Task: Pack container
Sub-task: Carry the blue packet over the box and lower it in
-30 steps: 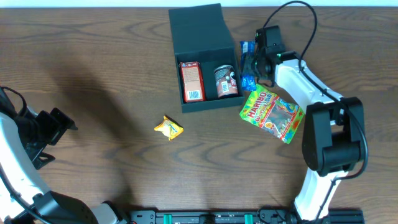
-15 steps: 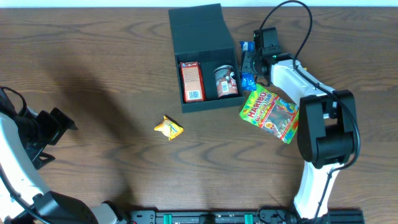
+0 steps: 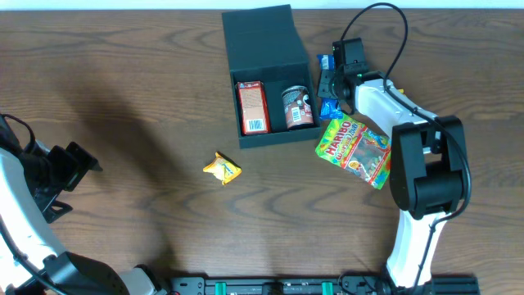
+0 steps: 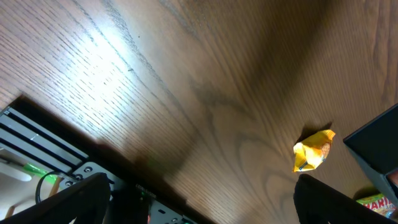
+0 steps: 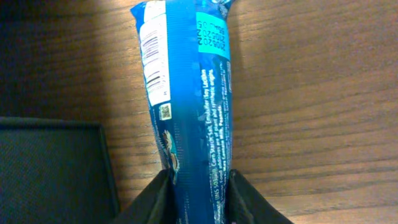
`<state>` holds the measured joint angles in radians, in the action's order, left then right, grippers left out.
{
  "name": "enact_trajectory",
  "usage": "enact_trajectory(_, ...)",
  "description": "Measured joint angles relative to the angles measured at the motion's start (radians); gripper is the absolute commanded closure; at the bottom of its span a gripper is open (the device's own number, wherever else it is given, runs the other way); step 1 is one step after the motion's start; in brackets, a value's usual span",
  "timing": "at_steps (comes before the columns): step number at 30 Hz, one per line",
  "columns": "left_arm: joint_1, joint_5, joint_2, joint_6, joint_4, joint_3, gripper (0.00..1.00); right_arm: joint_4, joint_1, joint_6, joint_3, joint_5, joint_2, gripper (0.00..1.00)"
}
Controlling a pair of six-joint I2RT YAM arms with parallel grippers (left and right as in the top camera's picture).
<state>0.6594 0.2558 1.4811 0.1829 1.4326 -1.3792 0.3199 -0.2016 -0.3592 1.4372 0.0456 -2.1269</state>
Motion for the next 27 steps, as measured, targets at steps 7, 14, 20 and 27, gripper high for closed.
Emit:
enact_trajectory(7,0.0,0.0,0.0,0.0,0.0,0.0,0.05,0.013,-0.011,0.001,0.005,0.015,0.0,0.78)
enact_trajectory(14,0.0,0.0,0.0,0.0,0.0,0.0,0.05,0.077,-0.015,0.005,0.007,0.04,0.034,0.82)
enact_trajectory(20,0.0,0.0,0.0,0.0,0.0,0.0,0.05,0.161,-0.015,0.009,0.007,0.042,0.161,0.82)
enact_trajectory(27,0.0,0.0,0.0,0.0,0.0,0.0,0.05,0.262,-0.029,0.012,0.007,0.024,0.349,0.8)
